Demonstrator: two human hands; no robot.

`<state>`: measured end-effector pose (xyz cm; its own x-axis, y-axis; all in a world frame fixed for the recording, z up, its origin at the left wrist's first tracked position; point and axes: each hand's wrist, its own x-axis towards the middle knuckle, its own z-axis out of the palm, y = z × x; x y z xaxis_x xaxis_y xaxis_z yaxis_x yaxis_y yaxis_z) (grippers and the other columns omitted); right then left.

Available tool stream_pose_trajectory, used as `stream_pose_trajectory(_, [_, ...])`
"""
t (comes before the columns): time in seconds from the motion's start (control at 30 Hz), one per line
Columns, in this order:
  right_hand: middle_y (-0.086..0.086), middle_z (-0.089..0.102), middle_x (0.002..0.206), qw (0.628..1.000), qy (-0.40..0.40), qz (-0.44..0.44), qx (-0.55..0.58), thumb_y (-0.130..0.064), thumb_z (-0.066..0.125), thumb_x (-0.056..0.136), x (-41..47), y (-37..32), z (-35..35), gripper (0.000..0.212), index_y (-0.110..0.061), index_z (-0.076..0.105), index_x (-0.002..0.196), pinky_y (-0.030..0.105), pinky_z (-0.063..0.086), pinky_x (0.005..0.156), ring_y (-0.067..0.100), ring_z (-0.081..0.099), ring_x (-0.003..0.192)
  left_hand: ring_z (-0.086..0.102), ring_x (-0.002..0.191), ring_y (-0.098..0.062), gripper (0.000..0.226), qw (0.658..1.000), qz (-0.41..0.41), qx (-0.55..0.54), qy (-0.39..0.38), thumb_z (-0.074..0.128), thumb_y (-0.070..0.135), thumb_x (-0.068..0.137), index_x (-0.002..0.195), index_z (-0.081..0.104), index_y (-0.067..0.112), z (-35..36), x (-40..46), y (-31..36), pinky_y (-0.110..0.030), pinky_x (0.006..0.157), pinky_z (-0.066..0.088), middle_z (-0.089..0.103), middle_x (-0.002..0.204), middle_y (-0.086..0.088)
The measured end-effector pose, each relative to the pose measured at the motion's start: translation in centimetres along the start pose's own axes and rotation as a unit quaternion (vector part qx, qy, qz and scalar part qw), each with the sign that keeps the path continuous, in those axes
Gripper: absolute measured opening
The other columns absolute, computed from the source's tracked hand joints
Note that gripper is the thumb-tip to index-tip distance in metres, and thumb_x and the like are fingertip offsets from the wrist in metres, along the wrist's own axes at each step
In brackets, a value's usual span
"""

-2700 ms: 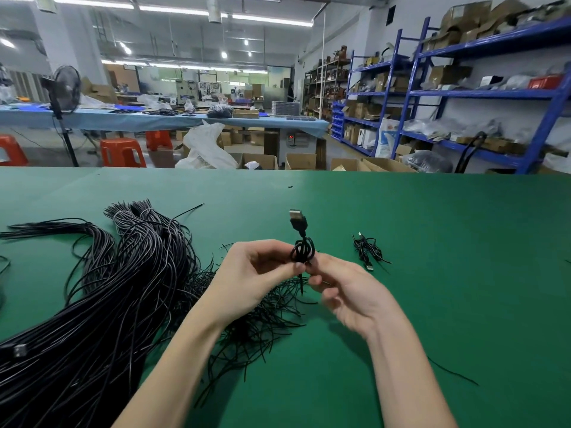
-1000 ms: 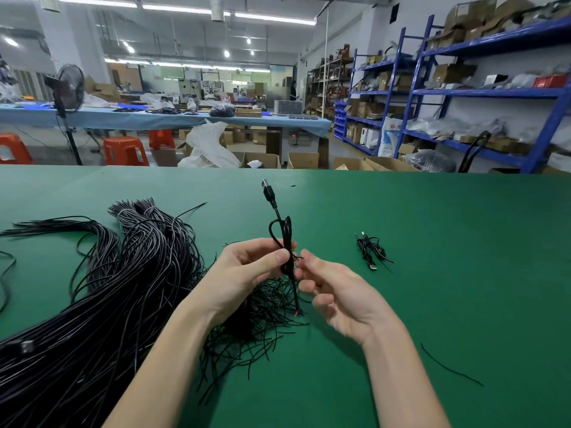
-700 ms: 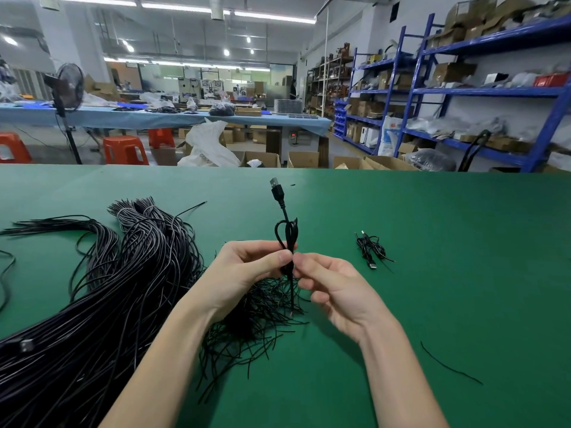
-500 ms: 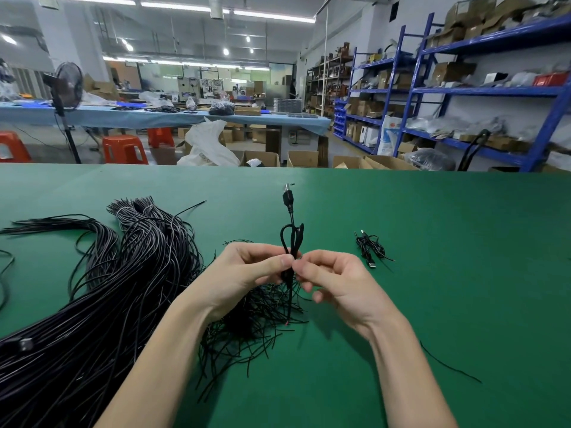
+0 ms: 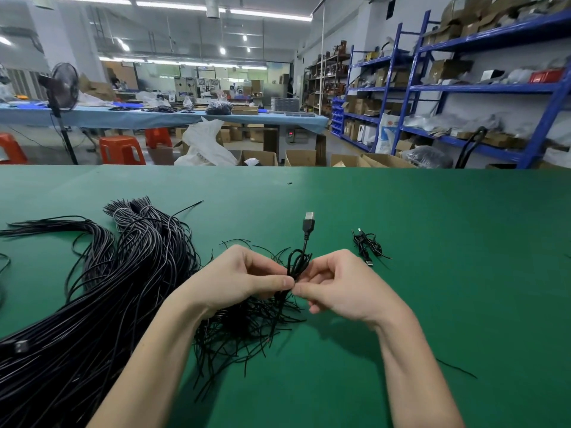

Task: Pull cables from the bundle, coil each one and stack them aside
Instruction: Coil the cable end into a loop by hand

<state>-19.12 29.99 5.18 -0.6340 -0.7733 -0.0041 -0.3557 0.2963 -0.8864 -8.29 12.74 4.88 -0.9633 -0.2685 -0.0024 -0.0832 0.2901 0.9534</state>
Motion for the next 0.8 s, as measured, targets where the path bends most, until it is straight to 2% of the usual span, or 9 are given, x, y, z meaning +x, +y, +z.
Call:
stream_pose_trajectory(0.1, [-0.010,0.064,0.060,0.981,0.081,-0.097,-0.149,-0.019,0.077,0.085,0.5,0.3,1.0,0.016,-0.022,0.069,0.071,0.011,0.044,0.054,-0.001,0.060,0.052,0.056,0.064,-0.011,0.015,0.998,-0.056,0.001,0.034,0.084,0.025,0.079,0.086,0.082,0.012,0.1,0.5,-0.2,-0.020,0.060,0.049,0.068,0.070,-0.007])
stream_pose_trajectory(0.2, [-0.011,0.062,0.070,0.955,0.125,-0.204,-0.174,-0.018,0.075,0.087,1.2,1.0,2.2,0.017,-0.026,0.066,0.075,0.013,0.044,0.059,0.006,0.059,0.066,0.057,0.059,-0.008,0.027,0.991,-0.110,-0.066,0.047,0.085,0.031,0.068,0.084,0.082,0.009,-0.5,0.7,-0.6,-0.017,0.055,0.049,0.065,0.065,-0.002])
stream_pose_trajectory(0.27, [-0.012,0.062,0.074,0.947,0.147,-0.231,-0.165,-0.018,0.074,0.087,1.6,1.5,2.8,0.016,-0.027,0.065,0.078,0.017,0.047,0.060,0.009,0.059,0.071,0.056,0.057,-0.007,0.026,0.988,-0.107,-0.096,0.055,0.084,0.030,0.068,0.085,0.082,0.009,-0.8,0.7,-0.9,-0.016,0.055,0.049,0.064,0.065,-0.001])
stream_pose_trajectory(0.37, [-0.009,0.068,0.078,0.967,0.158,-0.169,-0.106,-0.025,0.077,0.085,1.9,2.2,3.0,0.013,-0.030,0.067,0.081,0.023,0.053,0.062,0.009,0.062,0.068,0.058,0.063,-0.005,0.015,0.992,-0.054,-0.057,0.101,0.083,0.023,0.079,0.089,0.082,0.012,-0.5,0.9,-1.4,-0.016,0.059,0.050,0.069,0.071,0.000])
stream_pose_trajectory(0.43, [-0.008,0.073,0.088,0.989,0.120,-0.079,0.036,-0.028,0.080,0.085,1.6,2.3,2.6,0.013,-0.032,0.070,0.092,0.024,0.055,0.058,0.011,0.066,0.066,0.061,0.067,-0.004,0.018,0.991,-0.011,-0.062,0.118,0.083,0.022,0.080,0.095,0.081,0.012,-0.3,0.9,-1.6,-0.015,0.061,0.050,0.076,0.084,-0.001])
stream_pose_trajectory(0.5, [-0.004,0.076,0.099,0.977,0.066,0.020,0.201,-0.028,0.077,0.089,1.4,2.3,2.1,0.016,-0.024,0.072,0.104,0.022,0.054,0.055,0.009,0.068,0.067,0.065,0.071,-0.004,0.019,0.989,0.021,-0.075,0.122,0.083,0.023,0.080,0.097,0.080,0.015,0.0,0.9,-1.9,-0.014,0.066,0.051,0.078,0.090,-0.001])
stream_pose_trajectory(0.57, [0.000,0.079,0.099,0.947,0.049,0.087,0.305,-0.030,0.072,0.093,1.3,1.9,1.7,0.020,-0.014,0.074,0.106,0.019,0.051,0.051,0.008,0.068,0.064,0.071,0.081,-0.005,0.015,0.986,0.056,-0.093,0.126,0.082,0.019,0.081,0.095,0.081,0.019,0.4,0.9,-2.2,-0.015,0.072,0.053,0.079,0.094,0.000])
stream_pose_trajectory(0.67, [0.003,0.080,0.093,0.921,0.046,0.120,0.367,-0.027,0.074,0.091,1.4,1.4,1.7,0.021,-0.009,0.076,0.099,0.015,0.048,0.046,0.006,0.067,0.060,0.073,0.091,-0.009,0.016,0.982,0.095,-0.105,0.128,0.081,0.016,0.080,0.096,0.082,0.020,0.8,0.9,-2.4,-0.016,0.081,0.054,0.079,0.097,-0.003])
stream_pose_trajectory(0.8, [0.003,0.077,0.083,0.914,0.049,0.109,0.387,-0.013,0.077,0.085,1.7,1.3,2.1,0.012,-0.006,0.077,0.095,0.013,0.045,0.043,0.002,0.060,0.055,0.073,0.101,-0.016,0.026,0.981,0.133,-0.080,0.113,0.079,0.022,0.080,0.105,0.080,0.015,1.0,1.1,-2.6,-0.020,0.091,0.053,0.078,0.103,-0.003])
